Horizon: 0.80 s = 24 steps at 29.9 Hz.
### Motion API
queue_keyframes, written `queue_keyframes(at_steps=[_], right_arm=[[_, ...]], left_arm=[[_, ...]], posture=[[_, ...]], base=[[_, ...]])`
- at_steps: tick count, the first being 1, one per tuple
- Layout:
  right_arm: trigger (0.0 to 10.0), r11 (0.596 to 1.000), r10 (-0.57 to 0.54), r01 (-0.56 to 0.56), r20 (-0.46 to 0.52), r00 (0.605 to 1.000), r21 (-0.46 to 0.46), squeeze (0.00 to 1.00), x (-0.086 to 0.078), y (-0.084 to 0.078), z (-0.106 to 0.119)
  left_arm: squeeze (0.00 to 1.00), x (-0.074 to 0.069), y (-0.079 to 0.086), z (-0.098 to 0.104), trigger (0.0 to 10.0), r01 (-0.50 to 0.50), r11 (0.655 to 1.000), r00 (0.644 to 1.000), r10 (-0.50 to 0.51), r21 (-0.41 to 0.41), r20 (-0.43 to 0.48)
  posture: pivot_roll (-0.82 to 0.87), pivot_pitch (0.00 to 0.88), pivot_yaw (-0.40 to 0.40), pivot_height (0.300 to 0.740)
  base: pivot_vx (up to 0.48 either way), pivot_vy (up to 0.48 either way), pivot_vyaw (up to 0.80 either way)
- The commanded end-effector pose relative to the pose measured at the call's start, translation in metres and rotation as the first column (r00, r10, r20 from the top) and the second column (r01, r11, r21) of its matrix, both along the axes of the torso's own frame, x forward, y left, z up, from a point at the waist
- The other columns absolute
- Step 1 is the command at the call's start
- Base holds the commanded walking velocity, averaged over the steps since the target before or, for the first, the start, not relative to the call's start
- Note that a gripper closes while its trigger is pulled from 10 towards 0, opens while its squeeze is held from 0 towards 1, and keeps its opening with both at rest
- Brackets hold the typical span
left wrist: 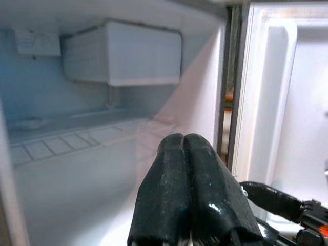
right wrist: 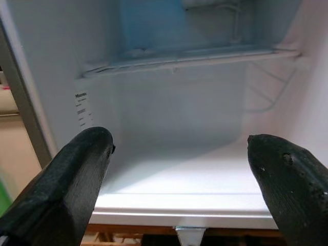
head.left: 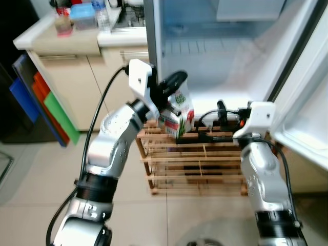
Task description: Restocking fridge
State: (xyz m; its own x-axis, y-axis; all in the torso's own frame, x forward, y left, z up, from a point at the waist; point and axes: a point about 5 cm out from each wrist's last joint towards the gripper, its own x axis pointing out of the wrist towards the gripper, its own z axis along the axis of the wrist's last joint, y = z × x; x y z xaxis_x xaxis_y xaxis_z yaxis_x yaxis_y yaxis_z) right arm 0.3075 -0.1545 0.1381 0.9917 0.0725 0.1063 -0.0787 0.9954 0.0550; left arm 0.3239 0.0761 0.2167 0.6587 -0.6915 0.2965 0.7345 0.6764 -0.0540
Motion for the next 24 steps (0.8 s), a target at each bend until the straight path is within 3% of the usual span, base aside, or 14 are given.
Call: queue_keyframes(at_steps=[1, 10, 18, 24], right_arm=[[10.0, 1.0, -0.012, 0.012, 0.009, 1.0, 0.002, 0.0, -0.0001, -0.0031, 0.0027], [10.0, 1.0, -0.022, 0.022, 0.005, 1.0, 0.005, 0.0, -0.002, -0.0041, 0.0011], [10.0, 1.0, -0.019, 0.019, 0.002, 1.0, 0.007, 0.0, -0.0024, -0.0026, 0.0001], [10.0, 1.0, -0.017, 0.017, 0.003, 1.0, 0.007, 0.0, -0.0024, -0.0016, 0.0003]], left_arm=[[0.0, -0.0004, -0.0044, 0.0027, 10.0, 0.019, 1.0, 1.0, -0.019, -0.003, 0.004], [0.0, 0.0066, -0.0018, 0.0055, 10.0, -0.001, 0.999, 1.0, 0.0, -0.034, -0.029], [0.0, 0.0067, -0.0017, 0.006, 10.0, -0.005, 1.0, 1.0, 0.005, -0.024, -0.017], [0.0, 0.0077, -0.0035, 0.0083, 10.0, -0.008, 1.0, 1.0, 0.008, -0.006, 0.007]], posture=[[-0.15, 0.0, 0.109, 0.74], [-0.15, 0.0, 0.116, 0.74], [-0.15, 0.0, 0.116, 0.74], [-0.15, 0.0, 0.117, 0.74]], base=[[0.382, -0.285, 0.0], [0.442, 0.072, 0.0], [0.0, 0.475, 0.0], [0.453, 0.0, 0.0]])
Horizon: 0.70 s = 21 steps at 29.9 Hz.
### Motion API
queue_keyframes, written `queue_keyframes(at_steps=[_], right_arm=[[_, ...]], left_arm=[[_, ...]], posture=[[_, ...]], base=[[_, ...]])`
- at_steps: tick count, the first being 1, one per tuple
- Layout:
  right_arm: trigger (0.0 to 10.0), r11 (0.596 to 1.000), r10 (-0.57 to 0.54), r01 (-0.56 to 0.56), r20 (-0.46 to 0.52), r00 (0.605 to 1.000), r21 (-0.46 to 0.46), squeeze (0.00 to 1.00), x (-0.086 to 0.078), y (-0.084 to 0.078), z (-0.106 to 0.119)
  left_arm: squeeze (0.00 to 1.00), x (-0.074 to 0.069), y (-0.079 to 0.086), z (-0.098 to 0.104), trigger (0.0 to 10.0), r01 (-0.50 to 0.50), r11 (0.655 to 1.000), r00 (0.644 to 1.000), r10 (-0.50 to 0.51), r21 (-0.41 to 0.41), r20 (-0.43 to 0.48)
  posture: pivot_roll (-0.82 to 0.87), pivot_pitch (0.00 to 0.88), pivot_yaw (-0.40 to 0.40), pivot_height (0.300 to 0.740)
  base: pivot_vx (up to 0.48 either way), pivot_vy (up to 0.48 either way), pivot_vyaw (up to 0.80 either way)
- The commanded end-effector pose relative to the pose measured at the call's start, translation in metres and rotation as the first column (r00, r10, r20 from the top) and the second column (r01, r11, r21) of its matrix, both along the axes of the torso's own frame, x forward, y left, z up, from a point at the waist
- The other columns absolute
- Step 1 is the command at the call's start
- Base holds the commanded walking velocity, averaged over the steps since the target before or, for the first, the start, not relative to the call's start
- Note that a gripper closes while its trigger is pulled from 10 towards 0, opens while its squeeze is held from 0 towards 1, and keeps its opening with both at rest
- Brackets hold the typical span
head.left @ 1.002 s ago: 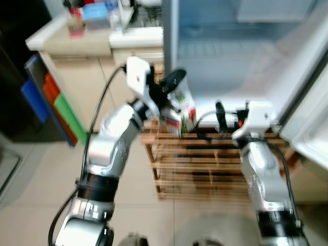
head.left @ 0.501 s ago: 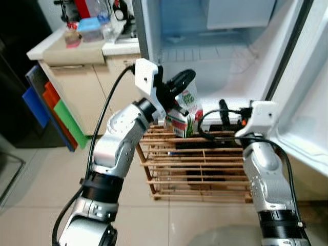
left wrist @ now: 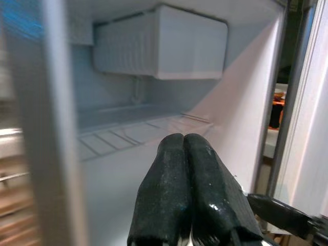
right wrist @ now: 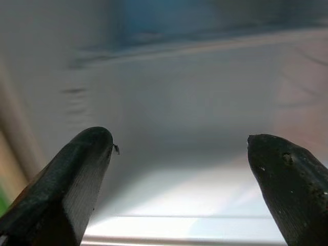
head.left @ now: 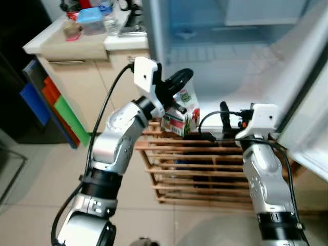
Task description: Restocking fridge
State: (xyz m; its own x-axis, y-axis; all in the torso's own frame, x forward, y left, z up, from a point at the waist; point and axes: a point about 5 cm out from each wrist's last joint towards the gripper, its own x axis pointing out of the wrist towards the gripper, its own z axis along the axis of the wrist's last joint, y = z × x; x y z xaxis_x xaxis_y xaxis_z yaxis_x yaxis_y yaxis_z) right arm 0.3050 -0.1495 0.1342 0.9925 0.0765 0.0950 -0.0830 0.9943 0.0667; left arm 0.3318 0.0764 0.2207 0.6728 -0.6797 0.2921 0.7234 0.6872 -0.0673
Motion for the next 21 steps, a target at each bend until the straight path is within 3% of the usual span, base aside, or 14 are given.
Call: queue_keyframes(at_steps=[1, 9, 11, 21], right_arm=[[10.0, 1.0, -0.022, 0.023, 0.015, 1.0, -0.005, 0.0, 0.0001, -0.0066, 0.0041], [10.0, 1.0, -0.021, 0.02, -0.006, 1.0, -0.015, 0.0, 0.0006, -0.0063, 0.0017], [10.0, 1.0, -0.018, 0.018, -0.018, 1.0, -0.013, 0.0, 0.0012, -0.0059, 0.0005], [10.0, 1.0, -0.011, 0.011, 0.004, 1.0, -0.011, 0.0, 0.001, -0.0052, 0.0032]], left_arm=[[0.0, -0.0002, -0.0039, 0.0044, 10.0, 0.007, 1.0, 1.0, -0.007, 0.0, 0.021], [0.0, 0.0002, -0.0053, 0.0034, 10.0, 0.0, 1.0, 1.0, 0.0, 0.02, 0.024], [0.0, -0.0002, -0.0057, 0.0035, 10.0, 0.009, 1.0, 1.0, -0.01, 0.011, 0.022], [0.0, -0.0016, -0.0101, 0.0022, 10.0, 0.018, 1.0, 0.999, -0.018, 0.019, 0.027]], posture=[[-0.15, 0.0, 0.117, 0.74], [-0.15, 0.0, 0.116, 0.74], [-0.15, 0.0, 0.116, 0.74], [-0.16, 0.0, 0.119, 0.74]], base=[[0.0, 0.0, 0.0], [0.0, 0.0, 0.0], [0.0, 0.0, -0.8], [0.39, 0.0, -0.67]])
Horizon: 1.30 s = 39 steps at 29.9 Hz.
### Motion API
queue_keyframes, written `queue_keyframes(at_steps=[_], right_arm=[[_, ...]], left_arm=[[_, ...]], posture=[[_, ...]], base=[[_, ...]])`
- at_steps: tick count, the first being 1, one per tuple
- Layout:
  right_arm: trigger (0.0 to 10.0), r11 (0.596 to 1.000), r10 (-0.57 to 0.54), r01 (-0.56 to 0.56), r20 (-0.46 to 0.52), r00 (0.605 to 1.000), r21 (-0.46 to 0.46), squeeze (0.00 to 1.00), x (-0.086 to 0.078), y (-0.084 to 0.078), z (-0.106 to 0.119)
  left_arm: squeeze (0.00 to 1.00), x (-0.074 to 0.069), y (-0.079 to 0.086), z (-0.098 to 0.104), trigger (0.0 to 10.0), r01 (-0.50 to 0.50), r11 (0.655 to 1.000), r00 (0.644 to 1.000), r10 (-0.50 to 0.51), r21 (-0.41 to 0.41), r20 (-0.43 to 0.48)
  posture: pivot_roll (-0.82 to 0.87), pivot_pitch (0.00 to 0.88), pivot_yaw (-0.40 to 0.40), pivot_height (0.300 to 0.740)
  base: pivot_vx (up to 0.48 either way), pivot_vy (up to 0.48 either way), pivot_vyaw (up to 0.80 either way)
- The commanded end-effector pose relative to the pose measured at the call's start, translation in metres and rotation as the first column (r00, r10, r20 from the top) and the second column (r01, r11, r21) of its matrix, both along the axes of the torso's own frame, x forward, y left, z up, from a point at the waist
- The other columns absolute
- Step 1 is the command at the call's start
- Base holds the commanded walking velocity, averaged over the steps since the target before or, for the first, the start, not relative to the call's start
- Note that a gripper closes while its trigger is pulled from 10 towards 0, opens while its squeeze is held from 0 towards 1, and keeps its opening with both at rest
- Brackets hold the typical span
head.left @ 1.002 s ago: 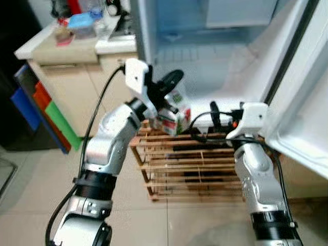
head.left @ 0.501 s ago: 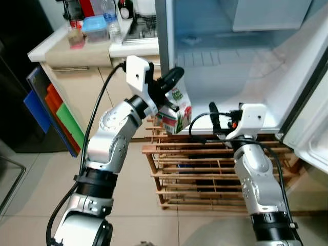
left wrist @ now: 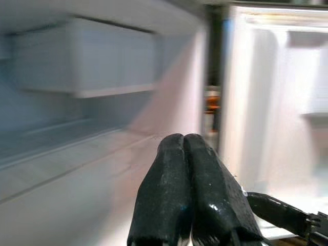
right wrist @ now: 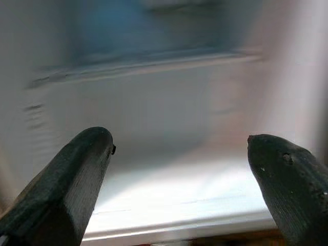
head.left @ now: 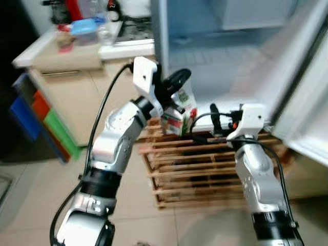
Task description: Restocking fridge
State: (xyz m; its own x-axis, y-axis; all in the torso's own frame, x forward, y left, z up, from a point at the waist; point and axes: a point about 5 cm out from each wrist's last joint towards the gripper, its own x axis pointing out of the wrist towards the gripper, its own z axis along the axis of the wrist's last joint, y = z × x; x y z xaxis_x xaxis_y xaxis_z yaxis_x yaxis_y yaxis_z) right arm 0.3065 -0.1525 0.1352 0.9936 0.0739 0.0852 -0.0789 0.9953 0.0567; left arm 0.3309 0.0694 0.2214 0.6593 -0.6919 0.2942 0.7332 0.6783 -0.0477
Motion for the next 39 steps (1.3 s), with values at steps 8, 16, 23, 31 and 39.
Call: queue_keyframes(at_steps=[8, 16, 23, 31, 39], right_arm=[[10.0, 1.0, -0.013, 0.013, 0.022, 1.0, -0.005, 0.0, -0.001, -0.003, 0.003], [10.0, 0.999, -0.029, 0.027, 0.069, 0.997, 0.026, 0.0, -0.002, -0.004, 0.009], [10.0, 1.0, -0.02, 0.02, 0.054, 0.998, 0.013, 0.0, -0.003, -0.004, 0.007], [10.0, 1.0, -0.012, 0.012, 0.053, 0.999, 0.013, 0.0, -0.003, -0.003, 0.006], [10.0, 1.0, -0.011, 0.01, 0.049, 0.999, 0.014, 0.0, -0.004, -0.002, 0.006]], left_arm=[[0.0, 0.0, -0.005, 0.003, 10.0, 0.035, 0.999, 0.999, -0.035, -0.002, 0.0], [0.0, -0.003, -0.007, 0.003, 10.0, 0.066, 0.998, 0.998, -0.066, 0.014, 0.018], [0.0, -0.004, -0.01, 0.001, 10.0, 0.075, 0.997, 0.997, -0.075, 0.001, 0.002], [0.0, -0.005, -0.009, 0.002, 10.0, 0.071, 0.997, 0.997, -0.071, -0.023, 0.009], [0.0, 0.006, -0.007, -0.002, 10.0, -0.012, 0.999, 1.0, 0.012, 0.043, -0.003]], posture=[[-0.16, 0.0, 0.124, 0.74], [-0.17, 0.0, 0.128, 0.74], [-0.17, 0.0, 0.123, 0.74], [-0.16, 0.0, 0.12, 0.74], [-0.16, 0.0, 0.119, 0.74]], base=[[0.0, 0.0, 0.0], [0.42, 0.0, 0.0], [0.48, 0.0, 0.0], [0.48, 0.0, 0.0], [0.12, 0.0, 0.0]])
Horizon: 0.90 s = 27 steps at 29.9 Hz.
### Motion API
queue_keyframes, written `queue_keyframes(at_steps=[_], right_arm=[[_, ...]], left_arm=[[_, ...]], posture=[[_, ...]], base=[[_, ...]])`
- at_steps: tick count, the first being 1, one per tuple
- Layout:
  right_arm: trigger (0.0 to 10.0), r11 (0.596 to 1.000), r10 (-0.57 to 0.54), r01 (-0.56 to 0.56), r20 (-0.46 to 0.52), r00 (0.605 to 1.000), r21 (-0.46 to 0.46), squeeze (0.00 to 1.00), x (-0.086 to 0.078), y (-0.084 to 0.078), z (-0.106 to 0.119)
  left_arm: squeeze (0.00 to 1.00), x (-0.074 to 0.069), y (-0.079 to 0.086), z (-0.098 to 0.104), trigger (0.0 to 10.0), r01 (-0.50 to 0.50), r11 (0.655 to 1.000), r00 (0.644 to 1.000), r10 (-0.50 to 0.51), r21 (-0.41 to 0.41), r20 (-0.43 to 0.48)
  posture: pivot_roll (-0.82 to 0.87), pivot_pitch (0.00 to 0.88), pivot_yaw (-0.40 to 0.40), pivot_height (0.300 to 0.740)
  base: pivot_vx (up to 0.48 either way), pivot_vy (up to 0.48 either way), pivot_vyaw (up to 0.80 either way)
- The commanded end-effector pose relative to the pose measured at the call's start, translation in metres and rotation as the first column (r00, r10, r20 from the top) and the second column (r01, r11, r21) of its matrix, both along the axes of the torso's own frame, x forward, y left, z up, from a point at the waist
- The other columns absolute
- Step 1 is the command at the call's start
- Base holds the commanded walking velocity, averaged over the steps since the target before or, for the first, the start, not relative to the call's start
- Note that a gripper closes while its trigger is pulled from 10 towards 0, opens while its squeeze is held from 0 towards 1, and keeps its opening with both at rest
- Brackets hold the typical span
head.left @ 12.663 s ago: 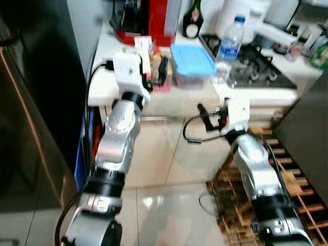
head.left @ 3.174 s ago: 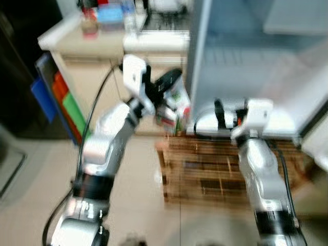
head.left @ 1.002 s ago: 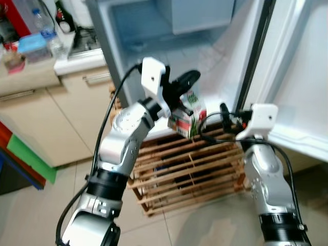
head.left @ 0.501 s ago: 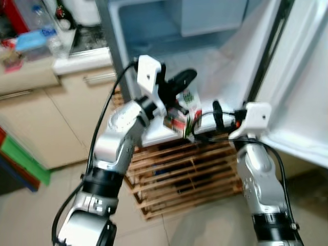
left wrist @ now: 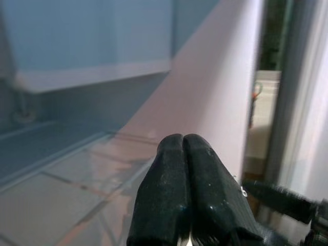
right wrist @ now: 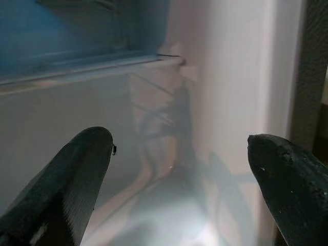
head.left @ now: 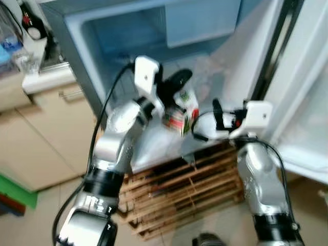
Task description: Restocking fridge
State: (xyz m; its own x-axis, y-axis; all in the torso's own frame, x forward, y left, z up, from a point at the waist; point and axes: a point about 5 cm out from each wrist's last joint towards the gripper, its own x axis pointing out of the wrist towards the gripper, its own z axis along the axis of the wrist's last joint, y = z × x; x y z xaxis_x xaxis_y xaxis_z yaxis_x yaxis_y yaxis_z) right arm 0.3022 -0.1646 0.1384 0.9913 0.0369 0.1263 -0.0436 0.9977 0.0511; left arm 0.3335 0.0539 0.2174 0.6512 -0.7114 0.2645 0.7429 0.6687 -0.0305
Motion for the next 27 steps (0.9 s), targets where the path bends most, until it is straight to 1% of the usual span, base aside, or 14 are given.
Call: queue_keyframes(at_steps=[1, 4, 8, 11, 12, 14, 16, 18, 19, 20, 21, 22, 23, 27], right_arm=[[10.0, 0.999, 0.03, -0.03, 0.007, 1.0, 0.018, 0.0, 0.001, 0.011, 0.002], [10.0, 0.999, 0.04, -0.04, 0.003, 0.999, 0.028, 0.0, 0.0, 0.016, 0.001], [10.0, 0.998, 0.057, -0.057, -0.011, 0.998, 0.041, 0.0, -0.007, 0.026, -0.004], [10.0, 0.998, 0.049, -0.048, -0.022, 0.999, 0.049, 0.0, -0.015, 0.028, -0.008], [10.0, 0.999, 0.013, -0.011, -0.038, 0.999, 0.051, 0.0, -0.024, 0.023, -0.012], [10.0, 0.999, -0.017, 0.019, -0.047, 0.999, 0.045, 0.0, -0.035, 0.019, -0.014], [10.0, 0.999, -0.029, 0.031, -0.05, 0.998, 0.035, 0.0, -0.041, 0.017, -0.015], [10.0, 0.998, -0.061, 0.062, -0.06, 0.996, 0.014, 0.0, -0.059, 0.01, -0.015], [10.0, 0.998, -0.061, 0.062, -0.06, 0.996, 0.014, 0.0, -0.059, 0.01, -0.015], [10.0, 0.997, -0.083, 0.082, -0.087, 0.993, -0.015, 0.0, -0.077, 0.0, -0.014], [10.0, 0.996, -0.085, 0.083, -0.097, 0.992, -0.026, 0.0, -0.086, -0.003, -0.013], [10.0, 0.996, -0.085, 0.083, -0.097, 0.992, -0.026, 0.0, -0.086, -0.003, -0.013], [10.0, 0.995, -0.091, 0.085, -0.139, 0.986, -0.05, 0.0, -0.105, -0.01, -0.014], [10.0, 0.993, -0.104, 0.09, -0.203, 0.974, -0.077, 0.0, -0.126, -0.018, -0.016]], left_arm=[[0.0, 0.006, 0.005, 0.0, 10.0, -0.009, 1.0, 1.0, 0.009, 0.011, -0.003], [0.0, 0.013, -0.008, 0.0, 10.0, 0.027, 0.999, 1.0, -0.027, 0.044, 0.002], [0.0, 0.036, -0.019, 0.0, 10.0, -0.034, 0.995, 0.999, 0.035, 0.092, -0.014], [0.0, 0.042, -0.023, -0.002, 10.0, -0.1, 0.971, 0.993, 0.083, 0.219, 0.083], [0.0, 0.046, -0.022, -0.002, 10.0, -0.173, 0.949, 0.978, 0.134, 0.263, 0.158], [0.0, 0.047, -0.02, -0.003, 10.0, -0.223, 0.939, 0.966, 0.175, 0.263, 0.193], [0.0, 0.049, -0.017, -0.004, 10.0, -0.256, 0.934, 0.959, 0.213, 0.251, 0.187], [0.0, 0.055, -0.01, -0.01, 10.0, -0.34, 0.91, 0.936, 0.302, 0.238, 0.18], [0.0, 0.055, -0.01, -0.01, 10.0, -0.34, 0.91, 0.936, 0.302, 0.238, 0.18], [0.0, 0.059, 0.003, -0.02, 10.0, -0.436, 0.867, 0.899, 0.408, 0.241, 0.157], [0.0, 0.059, 0.007, -0.023, 10.0, -0.466, 0.851, 0.884, 0.441, 0.24, 0.153], [0.0, 0.059, 0.007, -0.023, 10.0, -0.466, 0.851, 0.884, 0.441, 0.24, 0.153], [0.0, 0.06, 0.018, -0.031, 10.0, -0.536, 0.81, 0.844, 0.516, 0.238, 0.146], [0.0, 0.058, 0.03, -0.043, 10.0, -0.605, 0.765, 0.795, 0.596, 0.219, 0.112]], posture=[[-0.15, 0.0, 0.118, 0.74], [-0.14, 0.0, 0.117, 0.74], [-0.14, 0.025, 0.138, 0.74], [-0.15, 0.055, 0.162, 0.74], [-0.18, 0.094, 0.186, 0.74], [-0.21, 0.126, 0.2, 0.74], [-0.22, 0.136, 0.202, 0.74], [-0.3, 0.201, 0.194, 0.74], [-0.3, 0.201, 0.194, 0.74], [-0.35, 0.242, 0.173, 0.74], [-0.36, 0.252, 0.165, 0.74], [-0.36, 0.252, 0.165, 0.74], [-0.4, 0.283, 0.137, 0.74], [-0.44, 0.309, 0.092, 0.74]], base=[[0.0, 0.0, 0.0], [0.0, 0.0, 0.0], [0.0, 0.0, 0.0], [0.0, 0.0, 0.0], [0.0, 0.0, 0.0], [0.0, 0.0, 0.0], [0.0, 0.0, 0.0], [0.0, 0.0, 0.0], [0.0, 0.0, 0.0], [0.0, 0.0, 0.0], [0.0, 0.0, 0.0], [0.0, 0.0, 0.0], [0.0, 0.0, 0.0], [0.0, 0.0, 0.0]])
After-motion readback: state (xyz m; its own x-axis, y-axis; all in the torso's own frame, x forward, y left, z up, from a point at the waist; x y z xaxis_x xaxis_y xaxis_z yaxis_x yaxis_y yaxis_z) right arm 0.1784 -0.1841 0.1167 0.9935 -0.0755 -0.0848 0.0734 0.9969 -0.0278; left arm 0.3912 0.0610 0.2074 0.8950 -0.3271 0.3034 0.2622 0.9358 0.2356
